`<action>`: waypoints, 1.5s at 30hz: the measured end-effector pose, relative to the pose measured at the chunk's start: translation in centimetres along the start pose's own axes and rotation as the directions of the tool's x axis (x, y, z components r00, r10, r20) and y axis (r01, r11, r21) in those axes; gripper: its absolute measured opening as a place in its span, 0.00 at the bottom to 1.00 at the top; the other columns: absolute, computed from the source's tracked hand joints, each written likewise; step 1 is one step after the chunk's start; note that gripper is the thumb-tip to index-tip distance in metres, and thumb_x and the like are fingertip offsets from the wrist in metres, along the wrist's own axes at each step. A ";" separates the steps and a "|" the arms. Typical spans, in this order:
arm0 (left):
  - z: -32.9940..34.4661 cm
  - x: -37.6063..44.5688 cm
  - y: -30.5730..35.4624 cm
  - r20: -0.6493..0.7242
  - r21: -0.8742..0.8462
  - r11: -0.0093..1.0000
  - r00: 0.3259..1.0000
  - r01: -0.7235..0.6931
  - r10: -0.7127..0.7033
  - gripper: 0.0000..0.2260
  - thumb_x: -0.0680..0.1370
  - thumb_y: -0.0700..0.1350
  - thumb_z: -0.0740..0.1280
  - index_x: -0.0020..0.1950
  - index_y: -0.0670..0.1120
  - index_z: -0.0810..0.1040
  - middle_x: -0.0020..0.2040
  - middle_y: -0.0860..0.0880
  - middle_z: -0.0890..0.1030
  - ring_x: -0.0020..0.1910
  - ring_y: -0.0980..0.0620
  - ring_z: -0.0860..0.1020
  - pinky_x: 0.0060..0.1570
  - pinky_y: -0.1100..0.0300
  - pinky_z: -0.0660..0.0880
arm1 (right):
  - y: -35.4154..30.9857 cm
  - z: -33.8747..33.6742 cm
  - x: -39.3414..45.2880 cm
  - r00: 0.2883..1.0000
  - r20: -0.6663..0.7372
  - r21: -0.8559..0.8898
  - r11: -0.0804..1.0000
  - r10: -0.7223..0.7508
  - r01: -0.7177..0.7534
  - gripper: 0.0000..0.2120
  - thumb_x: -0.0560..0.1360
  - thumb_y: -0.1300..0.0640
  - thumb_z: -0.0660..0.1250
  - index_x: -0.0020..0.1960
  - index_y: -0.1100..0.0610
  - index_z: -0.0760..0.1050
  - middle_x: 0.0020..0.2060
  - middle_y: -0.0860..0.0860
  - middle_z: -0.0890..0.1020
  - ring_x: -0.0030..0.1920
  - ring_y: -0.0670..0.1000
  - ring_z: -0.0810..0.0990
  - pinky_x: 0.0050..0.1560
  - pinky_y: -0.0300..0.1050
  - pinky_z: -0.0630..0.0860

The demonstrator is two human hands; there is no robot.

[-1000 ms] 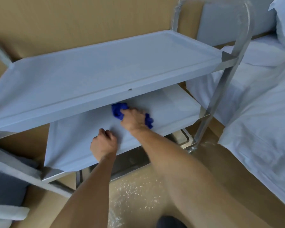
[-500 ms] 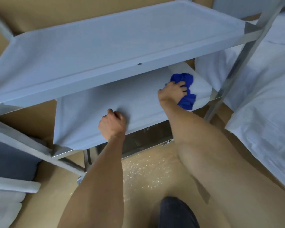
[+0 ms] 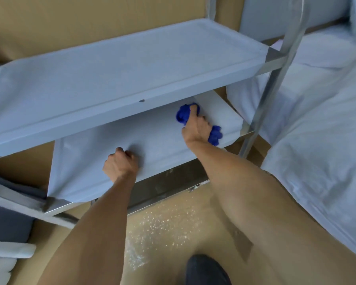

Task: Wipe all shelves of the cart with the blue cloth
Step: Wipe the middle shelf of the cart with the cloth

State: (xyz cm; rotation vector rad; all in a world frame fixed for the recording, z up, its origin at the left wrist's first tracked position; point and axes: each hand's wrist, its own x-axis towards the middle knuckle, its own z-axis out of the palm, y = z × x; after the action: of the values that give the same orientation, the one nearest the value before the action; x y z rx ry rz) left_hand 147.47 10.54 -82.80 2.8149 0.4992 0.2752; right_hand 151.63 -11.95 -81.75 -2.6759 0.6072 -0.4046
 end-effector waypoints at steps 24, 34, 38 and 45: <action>-11.1 -1.3 -18.7 -0.343 -0.219 0.888 0.820 0.404 -0.458 0.10 0.75 0.41 0.62 0.56 0.44 0.71 0.54 0.43 0.73 0.55 0.42 0.70 0.52 0.47 0.68 | -19.8 4.0 -14.2 0.809 0.448 0.251 0.922 -0.381 0.295 0.18 0.74 0.54 0.67 0.64 0.53 0.74 0.57 0.55 0.79 0.56 0.59 0.79 0.47 0.46 0.73; -11.9 1.4 -23.1 -0.040 -0.640 0.492 0.613 0.590 -0.789 0.20 0.78 0.51 0.59 0.67 0.44 0.63 0.62 0.40 0.71 0.60 0.40 0.72 0.54 0.47 0.71 | -12.9 3.8 -9.6 0.980 0.194 0.079 0.995 0.048 -0.065 0.26 0.74 0.44 0.64 0.68 0.56 0.69 0.63 0.62 0.74 0.59 0.65 0.76 0.57 0.53 0.71; -11.1 1.3 -23.7 -0.141 -0.575 0.638 0.706 0.512 -0.694 0.13 0.81 0.51 0.55 0.58 0.42 0.64 0.53 0.40 0.78 0.50 0.37 0.79 0.48 0.48 0.74 | -19.4 6.8 -11.9 0.963 0.255 0.018 0.996 -0.086 0.084 0.24 0.74 0.48 0.63 0.67 0.57 0.69 0.63 0.62 0.70 0.56 0.65 0.76 0.52 0.50 0.70; -10.2 1.4 -25.8 -0.154 -0.434 0.771 0.805 0.466 -0.574 0.14 0.81 0.52 0.51 0.57 0.41 0.62 0.50 0.39 0.80 0.47 0.36 0.79 0.45 0.49 0.71 | -35.4 10.0 -24.8 0.672 0.426 0.271 0.794 -0.606 0.544 0.19 0.76 0.45 0.64 0.64 0.53 0.73 0.60 0.57 0.74 0.58 0.59 0.77 0.57 0.52 0.74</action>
State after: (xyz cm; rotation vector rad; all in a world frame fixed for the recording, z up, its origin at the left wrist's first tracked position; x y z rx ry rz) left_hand 138.46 36.70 -80.53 2.1534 1.1401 0.5804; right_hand 146.20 32.06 -81.04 -2.6320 -0.4335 0.1090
